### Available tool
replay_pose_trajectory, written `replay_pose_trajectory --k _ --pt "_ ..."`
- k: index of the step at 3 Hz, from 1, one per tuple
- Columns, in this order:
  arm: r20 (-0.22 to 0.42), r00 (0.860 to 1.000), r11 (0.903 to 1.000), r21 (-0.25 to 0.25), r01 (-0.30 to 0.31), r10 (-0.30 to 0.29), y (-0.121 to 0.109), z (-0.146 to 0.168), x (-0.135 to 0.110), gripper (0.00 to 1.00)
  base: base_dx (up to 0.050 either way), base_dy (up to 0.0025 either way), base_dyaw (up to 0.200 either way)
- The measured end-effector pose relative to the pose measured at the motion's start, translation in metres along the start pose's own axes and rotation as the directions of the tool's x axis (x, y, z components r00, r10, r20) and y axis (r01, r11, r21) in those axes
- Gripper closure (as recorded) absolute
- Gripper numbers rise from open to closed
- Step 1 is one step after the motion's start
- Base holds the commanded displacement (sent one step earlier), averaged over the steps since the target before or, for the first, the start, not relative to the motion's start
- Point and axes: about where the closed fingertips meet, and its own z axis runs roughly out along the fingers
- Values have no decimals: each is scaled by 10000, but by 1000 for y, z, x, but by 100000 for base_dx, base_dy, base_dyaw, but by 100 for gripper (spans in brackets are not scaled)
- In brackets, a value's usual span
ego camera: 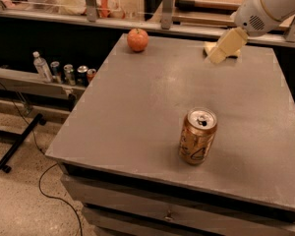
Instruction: Move sponge near orange can
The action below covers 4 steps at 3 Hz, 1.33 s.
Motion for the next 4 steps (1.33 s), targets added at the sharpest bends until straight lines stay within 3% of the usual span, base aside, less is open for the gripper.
replay_pose_trajectory --k 2,3,4 --pt "-4 9994 9990 291 -351 351 -5 4 2 0 0 0 0" --pt "148 9896 9848 969 -1440 1432 -21 16 25 0 0 0 0" --pt "741 9673 9513 1777 -2520 2424 -50 25 39 0 0 0 0"
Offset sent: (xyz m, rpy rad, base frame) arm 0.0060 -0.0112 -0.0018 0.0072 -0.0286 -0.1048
